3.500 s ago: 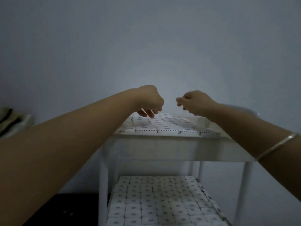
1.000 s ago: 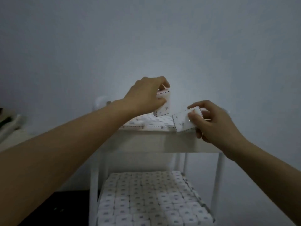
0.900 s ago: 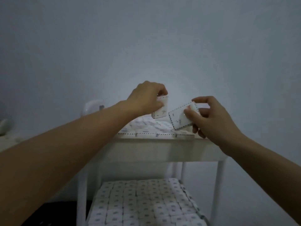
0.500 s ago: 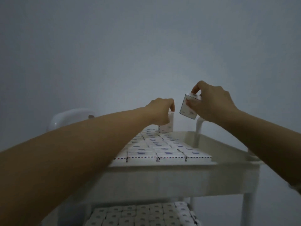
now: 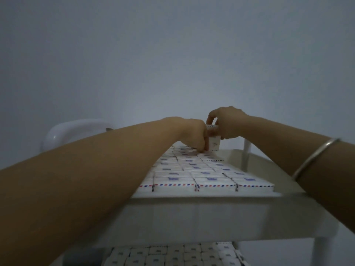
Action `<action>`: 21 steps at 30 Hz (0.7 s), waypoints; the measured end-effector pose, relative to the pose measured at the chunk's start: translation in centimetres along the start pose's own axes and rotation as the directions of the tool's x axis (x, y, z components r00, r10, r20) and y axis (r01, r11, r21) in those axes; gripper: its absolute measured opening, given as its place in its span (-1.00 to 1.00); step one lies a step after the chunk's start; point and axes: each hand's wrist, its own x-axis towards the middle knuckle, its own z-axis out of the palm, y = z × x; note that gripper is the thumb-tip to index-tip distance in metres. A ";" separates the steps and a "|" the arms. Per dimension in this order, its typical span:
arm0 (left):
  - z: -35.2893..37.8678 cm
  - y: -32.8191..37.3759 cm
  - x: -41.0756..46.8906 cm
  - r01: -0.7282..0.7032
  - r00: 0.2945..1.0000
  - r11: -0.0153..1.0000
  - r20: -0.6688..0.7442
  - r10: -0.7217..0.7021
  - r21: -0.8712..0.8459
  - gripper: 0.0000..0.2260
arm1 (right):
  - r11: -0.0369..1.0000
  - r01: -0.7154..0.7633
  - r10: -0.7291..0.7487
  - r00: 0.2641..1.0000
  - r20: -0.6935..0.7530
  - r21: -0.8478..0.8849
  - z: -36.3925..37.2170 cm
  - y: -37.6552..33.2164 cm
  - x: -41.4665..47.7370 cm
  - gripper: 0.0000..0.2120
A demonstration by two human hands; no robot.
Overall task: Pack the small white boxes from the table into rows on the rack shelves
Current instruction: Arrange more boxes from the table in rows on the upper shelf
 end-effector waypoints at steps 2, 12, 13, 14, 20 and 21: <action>-0.1 0.2 -0.2 -0.004 1.000 0.999 0.006 0.004 0.045 -0.74 | 0.999 0.017 -0.019 0.998 0.056 0.043 1.0 0.0 0.3 -0.80; -1.4 -0.7 -2.1 0.188 0.980 0.962 -0.029 -0.198 -0.197 -0.79 | 0.934 0.004 -0.109 0.956 0.274 0.357 3.2 -0.2 0.2 -0.87; -1.5 -1.0 -2.3 0.213 0.973 0.955 -0.046 -0.227 -0.207 -0.78 | 0.930 -0.020 -0.094 0.952 0.290 0.366 3.3 -0.2 0.2 -0.81; -1.6 -1.3 -2.4 0.235 0.966 0.947 -0.060 -0.253 -0.220 -0.78 | 0.924 -0.050 -0.073 0.950 0.302 0.380 3.3 -0.2 0.2 -0.75; -2.0 -1.4 -3.6 0.241 0.936 0.921 -0.177 -0.304 -0.307 -0.82 | 0.923 -0.086 0.003 0.976 0.216 0.376 2.1 -0.6 -1.5 -0.49; -2.2 -1.1 -4.0 0.231 0.926 0.920 -0.218 -0.308 -0.317 -0.84 | 0.920 -0.087 0.013 0.981 0.193 0.382 1.6 -0.9 -1.9 -0.47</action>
